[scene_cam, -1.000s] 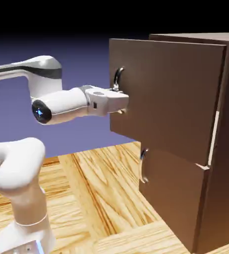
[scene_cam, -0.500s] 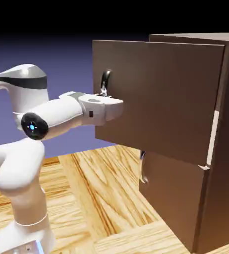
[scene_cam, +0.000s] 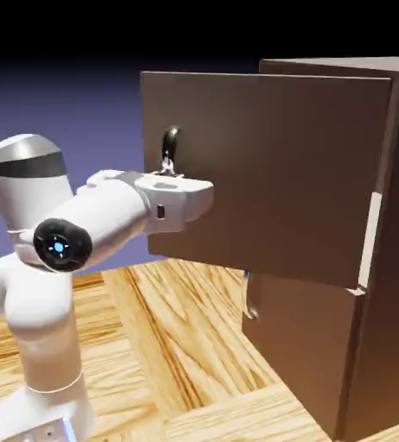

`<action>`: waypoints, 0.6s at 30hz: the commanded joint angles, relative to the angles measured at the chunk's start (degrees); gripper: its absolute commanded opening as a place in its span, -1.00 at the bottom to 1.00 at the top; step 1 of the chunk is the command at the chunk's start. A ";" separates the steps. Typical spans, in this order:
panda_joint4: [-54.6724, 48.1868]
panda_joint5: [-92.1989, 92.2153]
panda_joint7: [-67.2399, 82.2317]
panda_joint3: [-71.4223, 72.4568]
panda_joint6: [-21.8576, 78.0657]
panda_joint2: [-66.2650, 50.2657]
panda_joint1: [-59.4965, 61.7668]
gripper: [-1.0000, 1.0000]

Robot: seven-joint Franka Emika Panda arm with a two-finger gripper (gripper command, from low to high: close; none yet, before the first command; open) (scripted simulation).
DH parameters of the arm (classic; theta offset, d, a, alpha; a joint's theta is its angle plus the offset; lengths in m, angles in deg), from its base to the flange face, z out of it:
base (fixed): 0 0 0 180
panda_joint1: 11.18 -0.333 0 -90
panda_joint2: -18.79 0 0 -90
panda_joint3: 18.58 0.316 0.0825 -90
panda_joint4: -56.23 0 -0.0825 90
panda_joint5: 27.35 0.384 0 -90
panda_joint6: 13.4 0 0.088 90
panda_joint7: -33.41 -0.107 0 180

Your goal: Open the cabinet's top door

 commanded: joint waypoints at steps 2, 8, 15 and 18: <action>-3.69 -2.86 0.32 -3.73 4.92 -1.46 -1.68 -1.00; -16.11 -9.24 0.62 -12.39 18.56 -4.98 -9.92 -1.00; -30.65 -13.37 -0.16 -18.60 31.90 -7.08 -21.42 -1.00; -36.88 -14.46 -0.74 -20.51 37.18 -7.57 -26.51 -1.00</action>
